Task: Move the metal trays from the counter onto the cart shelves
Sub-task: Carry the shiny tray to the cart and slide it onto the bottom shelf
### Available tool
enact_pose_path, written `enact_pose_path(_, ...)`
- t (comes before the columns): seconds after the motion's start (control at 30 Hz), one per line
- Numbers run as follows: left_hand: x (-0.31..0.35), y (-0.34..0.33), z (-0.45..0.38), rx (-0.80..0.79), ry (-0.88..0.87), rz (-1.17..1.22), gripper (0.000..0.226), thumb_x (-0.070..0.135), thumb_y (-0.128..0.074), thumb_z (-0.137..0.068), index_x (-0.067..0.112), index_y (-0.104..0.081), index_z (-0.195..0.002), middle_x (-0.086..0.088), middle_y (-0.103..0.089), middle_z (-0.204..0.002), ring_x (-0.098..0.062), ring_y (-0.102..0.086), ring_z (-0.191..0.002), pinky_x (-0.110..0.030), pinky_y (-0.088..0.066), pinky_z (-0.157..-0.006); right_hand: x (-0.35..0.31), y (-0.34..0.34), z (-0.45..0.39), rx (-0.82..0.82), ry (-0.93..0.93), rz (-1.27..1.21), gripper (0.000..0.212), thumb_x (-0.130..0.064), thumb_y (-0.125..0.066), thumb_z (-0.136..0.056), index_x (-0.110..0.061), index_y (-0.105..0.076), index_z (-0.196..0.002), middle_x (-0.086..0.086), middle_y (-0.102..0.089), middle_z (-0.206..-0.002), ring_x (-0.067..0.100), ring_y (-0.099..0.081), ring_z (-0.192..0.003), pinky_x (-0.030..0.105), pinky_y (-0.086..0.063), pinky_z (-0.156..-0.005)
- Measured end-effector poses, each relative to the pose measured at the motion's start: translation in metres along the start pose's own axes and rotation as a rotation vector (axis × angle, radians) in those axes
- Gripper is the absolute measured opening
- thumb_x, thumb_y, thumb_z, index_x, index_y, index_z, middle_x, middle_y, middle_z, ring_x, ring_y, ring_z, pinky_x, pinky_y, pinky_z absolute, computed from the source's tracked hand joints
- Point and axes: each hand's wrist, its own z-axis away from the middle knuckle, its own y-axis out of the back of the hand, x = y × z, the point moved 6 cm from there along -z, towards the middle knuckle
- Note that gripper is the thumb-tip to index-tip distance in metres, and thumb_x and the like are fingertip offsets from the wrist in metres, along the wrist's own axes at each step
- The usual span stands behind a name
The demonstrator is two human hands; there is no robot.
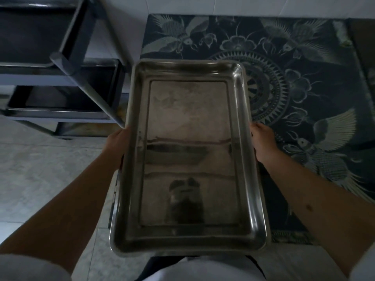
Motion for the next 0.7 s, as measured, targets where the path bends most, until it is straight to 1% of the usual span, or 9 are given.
enact_pose_path(0.13,0.008,0.016,0.020,-0.105,-0.049,0.209,0.041,0.049,-0.058,-0.091,0.013,-0.067,-0.108,-0.009,-0.071,-0.088,-0.020,-0.072,-0.070,-0.033,-0.058,-0.057,-0.031,0.011,0.026,-0.003,0.056,0.027,0.043,-0.034,-0.054,-0.088,0.009,-0.057,-0.094,0.011,-0.055,-0.082,0.022,-0.051,-0.076,0.033,-0.041,-0.070)
enact_pose_path(0.2,0.016,0.029,0.035,-0.102,-0.089,0.226,0.037,0.048,-0.058,-0.091,0.015,-0.066,-0.103,-0.008,-0.071,-0.083,-0.018,-0.072,-0.062,-0.030,-0.057,-0.050,-0.051,0.018,0.048,-0.027,0.097,0.003,0.023,-0.025,-0.056,-0.087,-0.005,-0.067,-0.085,0.006,-0.065,-0.072,0.020,-0.061,-0.070,0.024,-0.048,-0.061)
enact_pose_path(0.27,0.024,0.044,0.050,-0.082,-0.133,0.211,0.034,0.050,-0.059,-0.088,0.018,-0.067,-0.097,-0.007,-0.073,-0.076,-0.018,-0.072,-0.060,-0.031,-0.058,-0.049,-0.067,0.023,0.075,-0.049,0.152,-0.023,0.018,-0.019,-0.057,-0.086,-0.020,-0.070,-0.072,-0.002,-0.069,-0.064,0.013,-0.066,-0.062,0.018,-0.048,-0.050)
enact_pose_path(0.33,0.030,0.059,0.063,-0.080,-0.187,0.179,0.035,0.051,-0.061,-0.085,0.018,-0.069,-0.094,-0.012,-0.075,-0.085,-0.026,-0.074,-0.074,-0.042,-0.062,-0.066,-0.077,0.029,0.101,-0.046,0.205,-0.025,0.018,-0.019,-0.057,-0.086,-0.021,-0.070,-0.073,-0.001,-0.070,-0.068,0.012,-0.066,-0.063,0.019,-0.049,-0.052)
enact_pose_path(0.4,0.028,0.074,0.080,-0.087,-0.237,0.169,0.036,0.050,-0.061,-0.084,0.017,-0.071,-0.095,-0.017,-0.074,-0.096,-0.034,-0.073,-0.087,-0.051,-0.059,-0.083,-0.078,0.034,0.126,-0.026,0.235,-0.015,0.015,-0.023,-0.057,-0.086,-0.021,-0.070,-0.079,0.002,-0.069,-0.075,0.014,-0.065,-0.067,0.021,-0.048,-0.057)
enact_pose_path(0.5,0.014,0.090,0.107,-0.054,-0.340,0.026,0.029,0.044,-0.055,-0.092,0.018,-0.067,-0.093,-0.016,-0.072,-0.097,-0.035,-0.070,-0.090,-0.052,-0.057,-0.084,-0.067,0.037,0.154,0.040,0.299,0.056,0.017,-0.022,-0.054,-0.089,-0.013,-0.066,-0.082,0.008,-0.063,-0.077,0.014,-0.057,-0.066,0.021,-0.042,-0.057)
enact_pose_path(0.57,0.003,0.099,0.116,0.003,-0.421,-0.110,0.019,0.028,-0.053,-0.097,0.015,-0.067,-0.099,-0.018,-0.068,-0.104,-0.038,-0.065,-0.096,-0.047,-0.053,-0.085,-0.065,0.031,0.163,0.071,0.343,0.095,0.021,-0.017,-0.054,-0.089,0.001,-0.064,-0.085,0.014,-0.058,-0.077,0.015,-0.050,-0.064,0.020,-0.038,-0.053)
enact_pose_path(0.63,-0.005,0.116,0.123,0.120,-0.434,-0.123,0.021,0.015,-0.056,-0.097,0.006,-0.066,-0.112,-0.023,-0.065,-0.115,-0.039,-0.061,-0.105,-0.045,-0.047,-0.085,-0.069,0.016,0.162,0.046,0.366,0.142,0.024,-0.015,-0.054,-0.090,0.006,-0.065,-0.089,0.017,-0.058,-0.080,0.018,-0.052,-0.072,0.025,-0.038,-0.056)
enact_pose_path(0.7,-0.021,0.132,0.129,0.166,-0.334,-0.054,0.032,0.021,-0.054,-0.099,0.002,-0.062,-0.123,-0.024,-0.062,-0.126,-0.041,-0.058,-0.115,-0.046,-0.047,-0.091,-0.077,-0.007,0.157,-0.018,0.369,0.175,0.025,-0.018,-0.054,-0.092,0.003,-0.067,-0.097,0.014,-0.062,-0.086,0.021,-0.055,-0.080,0.026,-0.038,-0.066)
